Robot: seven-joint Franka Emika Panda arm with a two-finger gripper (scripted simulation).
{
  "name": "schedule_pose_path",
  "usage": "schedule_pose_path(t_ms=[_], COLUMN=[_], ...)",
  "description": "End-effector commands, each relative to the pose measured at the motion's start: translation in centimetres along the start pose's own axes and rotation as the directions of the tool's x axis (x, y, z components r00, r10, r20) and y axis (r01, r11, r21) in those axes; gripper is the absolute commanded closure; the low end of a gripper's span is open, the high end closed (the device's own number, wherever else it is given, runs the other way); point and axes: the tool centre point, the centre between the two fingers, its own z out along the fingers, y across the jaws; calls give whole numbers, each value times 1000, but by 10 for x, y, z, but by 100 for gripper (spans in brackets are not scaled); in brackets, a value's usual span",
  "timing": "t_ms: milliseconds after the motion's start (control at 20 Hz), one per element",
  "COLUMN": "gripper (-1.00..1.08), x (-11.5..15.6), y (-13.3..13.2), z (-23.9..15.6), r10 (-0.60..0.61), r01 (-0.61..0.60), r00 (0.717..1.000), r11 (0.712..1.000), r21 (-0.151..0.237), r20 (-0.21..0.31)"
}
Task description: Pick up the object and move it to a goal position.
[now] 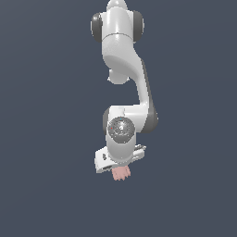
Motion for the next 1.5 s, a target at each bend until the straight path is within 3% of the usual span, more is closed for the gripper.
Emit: schedule_pose_path(t_ms=[0, 1050, 1100, 1450], gripper=[-92, -92, 108, 108], x=[1, 2, 2, 2], y=[1, 1, 1, 1], z=[1, 52, 52, 52], r10=[-4, -4, -4, -4], r01=[4, 4, 4, 4], r00=[1000, 1000, 1000, 1000], r11=[1000, 1000, 1000, 1000], r21=[0, 0, 0, 0], r20=[-1, -1, -1, -1])
